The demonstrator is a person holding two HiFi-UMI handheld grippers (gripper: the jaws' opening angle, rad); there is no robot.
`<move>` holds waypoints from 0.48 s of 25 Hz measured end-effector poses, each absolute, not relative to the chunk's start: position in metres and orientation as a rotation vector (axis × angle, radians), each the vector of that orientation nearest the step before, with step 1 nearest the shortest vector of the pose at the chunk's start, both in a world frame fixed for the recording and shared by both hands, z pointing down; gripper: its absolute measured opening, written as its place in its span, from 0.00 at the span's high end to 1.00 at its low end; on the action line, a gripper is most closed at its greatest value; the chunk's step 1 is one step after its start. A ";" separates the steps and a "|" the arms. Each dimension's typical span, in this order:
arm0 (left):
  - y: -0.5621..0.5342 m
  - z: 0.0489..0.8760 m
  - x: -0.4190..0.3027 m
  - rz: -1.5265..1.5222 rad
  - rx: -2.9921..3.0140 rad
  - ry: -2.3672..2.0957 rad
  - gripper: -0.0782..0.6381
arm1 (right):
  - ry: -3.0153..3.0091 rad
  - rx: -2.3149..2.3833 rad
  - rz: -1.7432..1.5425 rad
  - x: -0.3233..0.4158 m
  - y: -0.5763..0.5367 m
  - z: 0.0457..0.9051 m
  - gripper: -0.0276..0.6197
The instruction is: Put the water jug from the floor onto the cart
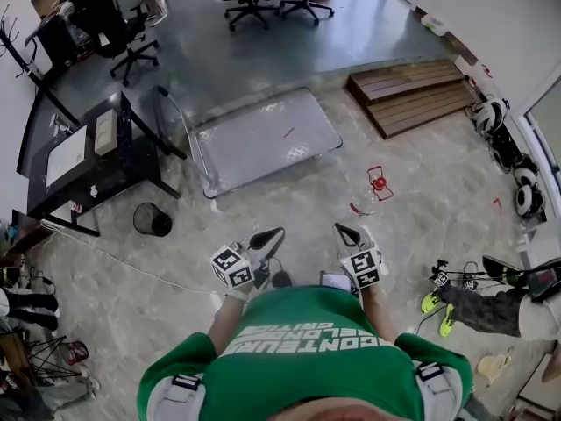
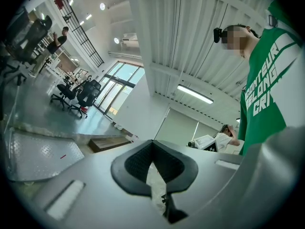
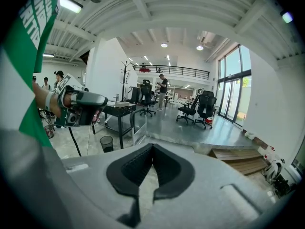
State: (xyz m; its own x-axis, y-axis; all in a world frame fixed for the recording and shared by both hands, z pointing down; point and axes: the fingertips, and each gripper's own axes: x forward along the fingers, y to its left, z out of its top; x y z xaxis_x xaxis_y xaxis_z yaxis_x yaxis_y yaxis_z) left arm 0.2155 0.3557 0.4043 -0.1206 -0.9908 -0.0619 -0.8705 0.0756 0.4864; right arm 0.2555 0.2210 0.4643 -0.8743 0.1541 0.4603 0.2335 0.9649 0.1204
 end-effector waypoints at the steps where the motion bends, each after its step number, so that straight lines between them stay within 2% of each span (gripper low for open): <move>1: 0.356 0.404 0.215 -0.601 1.865 -2.071 0.87 | -2.649 -0.277 -0.237 0.256 0.222 0.465 0.97; 12: 0.347 0.402 0.205 -0.593 1.862 -2.062 0.87 | -2.636 -0.289 -0.221 0.244 0.216 0.468 0.97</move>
